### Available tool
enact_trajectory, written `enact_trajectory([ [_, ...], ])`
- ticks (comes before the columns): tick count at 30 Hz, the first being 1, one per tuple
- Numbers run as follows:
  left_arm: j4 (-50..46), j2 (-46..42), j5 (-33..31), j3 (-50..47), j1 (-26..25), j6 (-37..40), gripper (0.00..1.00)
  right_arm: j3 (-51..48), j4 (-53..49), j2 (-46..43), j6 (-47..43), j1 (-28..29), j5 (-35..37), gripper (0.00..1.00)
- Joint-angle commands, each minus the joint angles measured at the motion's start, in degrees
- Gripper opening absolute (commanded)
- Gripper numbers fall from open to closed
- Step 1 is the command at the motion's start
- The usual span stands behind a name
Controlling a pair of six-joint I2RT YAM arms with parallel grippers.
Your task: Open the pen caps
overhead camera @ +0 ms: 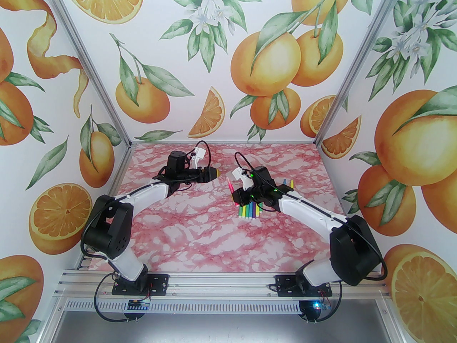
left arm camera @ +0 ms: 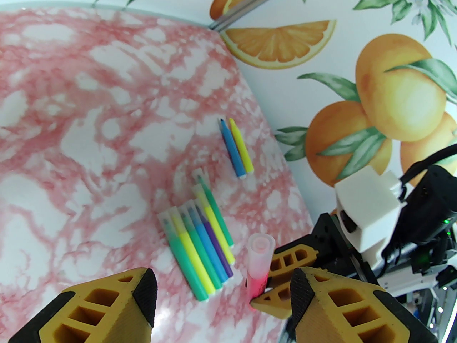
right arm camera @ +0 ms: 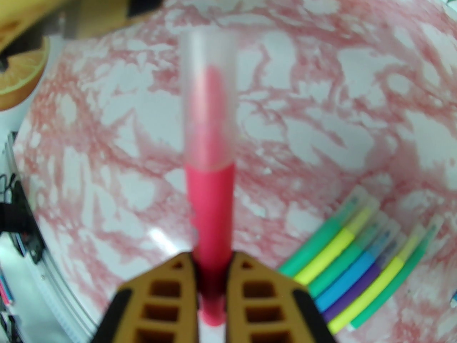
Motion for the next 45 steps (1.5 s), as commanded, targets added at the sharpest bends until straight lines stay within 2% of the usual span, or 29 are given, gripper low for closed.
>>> enact_trajectory([
  [1,2.33,0.88,1.31,2.44,-0.76,-0.76,0.64,0.68,2.66,-1.77,0.06,0.74,-1.66,0.09],
  [26,2.93,2.42,2.95,5.02,-4.46,-1.70,0.51,2.26,4.26,-1.80,0.30,1.93,-2.11,0.08],
  [32,2.92,2.42,2.94,5.02,-4.76,-1.88,0.45,2.42,4.45,-1.94,0.42,1.91,-1.77,0.08],
  [42,3.37,2.42,2.91,4.96,-5.05,-2.45,0.28,2.31,4.80,-1.94,0.51,1.92,-0.77,0.08],
  [45,3.55,2.55,2.91,4.95,-5.20,-2.58,0.26,2.32,4.95,-1.95,0.59,1.91,-0.65,0.08],
])
